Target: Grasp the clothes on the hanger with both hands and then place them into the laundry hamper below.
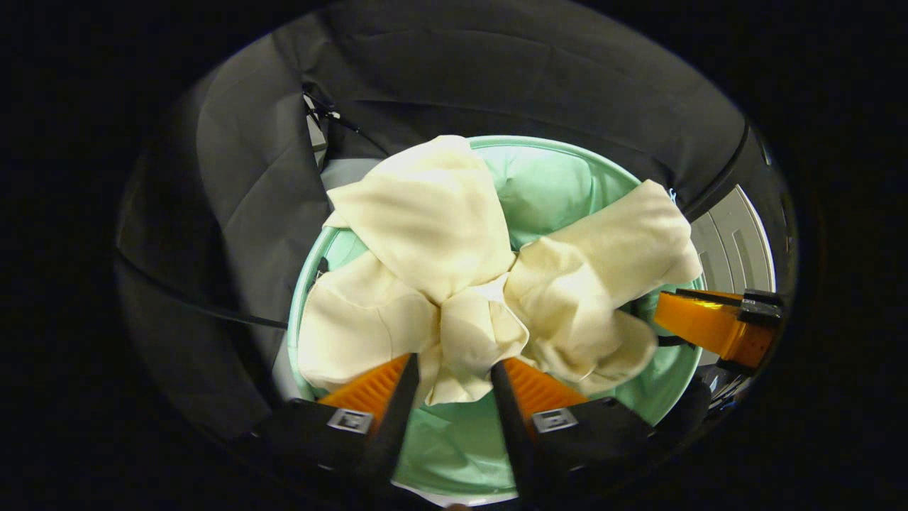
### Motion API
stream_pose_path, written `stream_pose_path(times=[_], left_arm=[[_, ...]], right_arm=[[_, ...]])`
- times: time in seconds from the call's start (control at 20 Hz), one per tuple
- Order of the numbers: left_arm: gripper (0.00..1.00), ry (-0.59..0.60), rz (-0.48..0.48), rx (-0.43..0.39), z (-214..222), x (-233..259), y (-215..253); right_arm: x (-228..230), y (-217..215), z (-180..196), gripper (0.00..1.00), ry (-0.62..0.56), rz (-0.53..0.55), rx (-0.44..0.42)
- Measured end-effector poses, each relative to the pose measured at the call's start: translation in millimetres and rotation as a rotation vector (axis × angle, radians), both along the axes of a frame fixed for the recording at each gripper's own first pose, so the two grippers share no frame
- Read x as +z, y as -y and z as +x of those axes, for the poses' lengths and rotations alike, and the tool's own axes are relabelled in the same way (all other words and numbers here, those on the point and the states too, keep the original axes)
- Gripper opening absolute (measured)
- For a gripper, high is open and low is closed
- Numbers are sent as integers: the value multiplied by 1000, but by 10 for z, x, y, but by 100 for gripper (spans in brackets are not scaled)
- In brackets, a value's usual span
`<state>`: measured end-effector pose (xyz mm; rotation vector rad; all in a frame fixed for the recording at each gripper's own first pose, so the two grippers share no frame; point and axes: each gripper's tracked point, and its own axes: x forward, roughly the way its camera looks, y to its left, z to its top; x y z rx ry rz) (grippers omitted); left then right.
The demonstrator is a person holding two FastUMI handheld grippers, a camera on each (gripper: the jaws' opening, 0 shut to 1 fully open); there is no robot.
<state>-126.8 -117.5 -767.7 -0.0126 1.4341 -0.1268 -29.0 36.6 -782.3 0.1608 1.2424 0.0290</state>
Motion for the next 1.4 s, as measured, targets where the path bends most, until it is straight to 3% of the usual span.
stream_pose_path(times=[0.05,0.1,0.25,0.3,0.55,0.8,1.2,1.4], left_arm=[[99,14,11,2,21,28,-14],[97,29,23,0,62,63,-23],[96,76,32,-9,197,238,-55],[96,101,36,-10,260,324,-84],[96,225,37,-28,533,808,-89],[96,371,-9,22,891,1582,-64],[96,689,-70,51,1434,3097,-126],[96,897,-53,64,1561,4019,-381]], right_arm=[[61,10,30,46,15,0,-2],[106,44,29,61,27,-4,-5],[301,40,59,78,51,10,-25],[372,8,69,94,61,22,-35],[877,111,189,95,152,19,-41],[1679,175,377,94,287,35,-60],[3129,337,672,94,539,-43,-28],[3860,356,809,94,681,-102,8]])
